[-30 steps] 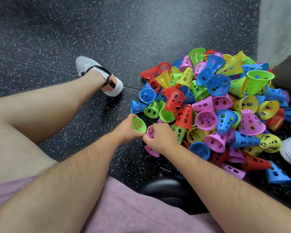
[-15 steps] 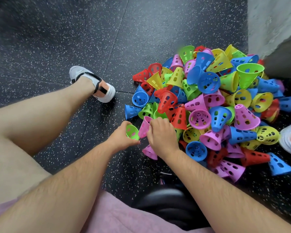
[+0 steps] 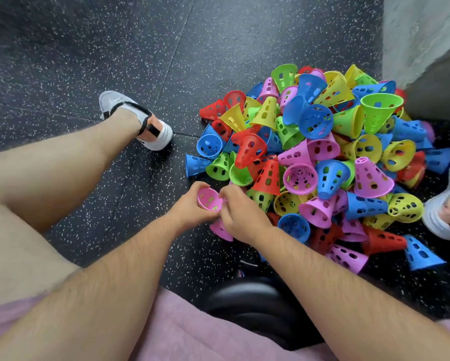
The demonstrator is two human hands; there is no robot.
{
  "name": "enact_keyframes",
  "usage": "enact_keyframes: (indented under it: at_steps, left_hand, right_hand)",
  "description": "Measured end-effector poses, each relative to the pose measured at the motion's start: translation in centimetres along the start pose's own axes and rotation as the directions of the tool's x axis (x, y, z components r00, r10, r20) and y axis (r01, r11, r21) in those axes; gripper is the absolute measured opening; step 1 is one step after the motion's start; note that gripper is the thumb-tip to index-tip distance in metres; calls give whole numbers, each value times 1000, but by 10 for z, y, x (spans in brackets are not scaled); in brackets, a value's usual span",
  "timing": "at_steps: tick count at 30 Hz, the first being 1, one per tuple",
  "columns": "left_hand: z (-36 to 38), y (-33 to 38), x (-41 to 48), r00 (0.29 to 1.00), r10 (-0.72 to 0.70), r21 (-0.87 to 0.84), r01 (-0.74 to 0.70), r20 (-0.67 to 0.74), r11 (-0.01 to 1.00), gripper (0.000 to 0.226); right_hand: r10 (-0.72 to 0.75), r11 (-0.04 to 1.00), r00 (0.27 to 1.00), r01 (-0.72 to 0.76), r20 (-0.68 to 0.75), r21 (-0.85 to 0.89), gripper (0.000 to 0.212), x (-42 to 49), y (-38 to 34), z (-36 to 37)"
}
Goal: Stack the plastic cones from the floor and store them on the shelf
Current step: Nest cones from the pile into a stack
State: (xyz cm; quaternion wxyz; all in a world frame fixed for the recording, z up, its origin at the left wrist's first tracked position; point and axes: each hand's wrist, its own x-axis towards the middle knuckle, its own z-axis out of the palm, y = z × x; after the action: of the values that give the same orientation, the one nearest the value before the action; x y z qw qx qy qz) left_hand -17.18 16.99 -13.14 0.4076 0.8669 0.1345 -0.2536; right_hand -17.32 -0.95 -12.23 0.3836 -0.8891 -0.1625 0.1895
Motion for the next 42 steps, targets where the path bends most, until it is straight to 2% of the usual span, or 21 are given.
enact_keyframes:
  at_steps: [3, 5, 7, 9, 11, 17, 22, 25, 28, 31, 35, 42]
  left_hand:
    - [2, -4, -2, 998, -3, 28, 1, 56, 1000, 72]
    - [1, -8, -1, 997, -12, 45, 9, 71, 999, 74]
    - [-1, -15, -1, 998, -24, 61, 20, 66, 998, 78]
    - [-6, -20, -1, 997, -28, 90, 21, 75, 996, 82]
    - [-10, -24, 0, 996, -41, 77, 35, 78, 996, 83]
    - [-13, -29, 4, 999, -39, -13, 39, 4, 999, 76]
    - [-22, -28, 5, 994, -81, -26, 79, -69, 997, 82]
    - [-25, -28, 7, 994, -80, -18, 79, -70, 997, 85]
    - [-22, -25, 5, 997, -57, -23, 56, -59, 998, 82]
    - [-17, -18, 3, 1000, 8, -85, -10, -25, 996, 79]
    - [-13, -8, 3, 996, 88, -203, -89, -17, 975, 83]
    - [-13, 10, 1, 989, 119, -139, -131, -91, 982, 63]
  right_hand:
    - [-108, 986, 994, 104, -24, -127, 14, -7, 6, 10]
    - [-197, 954, 977, 211, 83, -215, 15, -11, 13, 14]
    - [-242, 902, 947, 300, 213, -311, 29, -13, 19, 17]
    - [-224, 851, 924, 340, 309, -400, 48, -12, 22, 19]
    - [-206, 821, 916, 353, 344, -449, 58, -11, 19, 18]
    - [-184, 759, 925, 348, 331, -551, 43, -6, 3, 11]
    - [-126, 857, 990, 138, 57, -496, 39, -3, 3, 10]
    - [-80, 915, 990, 25, -118, -404, 25, 5, -3, 7]
    - [-19, 968, 980, -31, -197, -248, 8, 12, -12, 1]
    - [-17, 982, 978, -23, -209, -187, 8, 16, -16, 0]
    - [-26, 993, 990, 9, -140, -117, 15, 14, -17, 0]
    - [31, 999, 997, -32, -68, -21, 35, 9, -16, -10]
